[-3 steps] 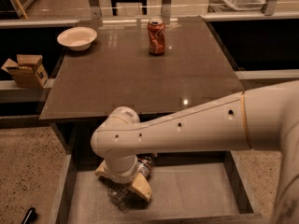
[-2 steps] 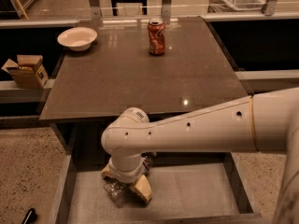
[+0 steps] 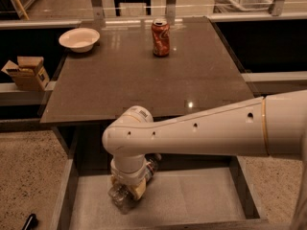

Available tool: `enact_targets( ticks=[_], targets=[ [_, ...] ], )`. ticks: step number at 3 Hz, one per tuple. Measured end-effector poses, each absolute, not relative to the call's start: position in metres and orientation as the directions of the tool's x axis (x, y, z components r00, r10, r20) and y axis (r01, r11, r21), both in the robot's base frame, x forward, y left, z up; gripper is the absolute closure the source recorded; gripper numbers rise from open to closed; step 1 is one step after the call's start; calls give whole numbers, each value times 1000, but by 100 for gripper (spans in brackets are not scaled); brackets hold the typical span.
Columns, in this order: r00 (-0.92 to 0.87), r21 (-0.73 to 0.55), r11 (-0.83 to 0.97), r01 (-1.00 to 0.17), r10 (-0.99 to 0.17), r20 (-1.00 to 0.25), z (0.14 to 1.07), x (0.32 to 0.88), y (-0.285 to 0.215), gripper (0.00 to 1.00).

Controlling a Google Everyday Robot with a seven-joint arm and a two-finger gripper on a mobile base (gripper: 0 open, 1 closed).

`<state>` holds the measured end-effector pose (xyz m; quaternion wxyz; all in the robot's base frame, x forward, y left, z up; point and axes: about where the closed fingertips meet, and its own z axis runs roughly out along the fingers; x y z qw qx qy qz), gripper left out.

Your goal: Pick water bottle from top drawer and place on counter

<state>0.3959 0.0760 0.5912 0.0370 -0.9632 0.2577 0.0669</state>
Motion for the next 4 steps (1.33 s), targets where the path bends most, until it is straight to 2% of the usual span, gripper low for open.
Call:
enact_targets(
  ticks=[1, 2, 3, 4],
  targets=[
    [857, -46, -862, -505, -494, -149, 594, 396, 74, 100],
    [835, -176, -818, -548, -526, -159, 619, 403, 50, 100],
    [830, -390, -739, -550, -535, -158, 671, 406, 53, 100],
    [812, -537, -631, -560, -546, -206, 714, 408, 50, 100]
  ],
)
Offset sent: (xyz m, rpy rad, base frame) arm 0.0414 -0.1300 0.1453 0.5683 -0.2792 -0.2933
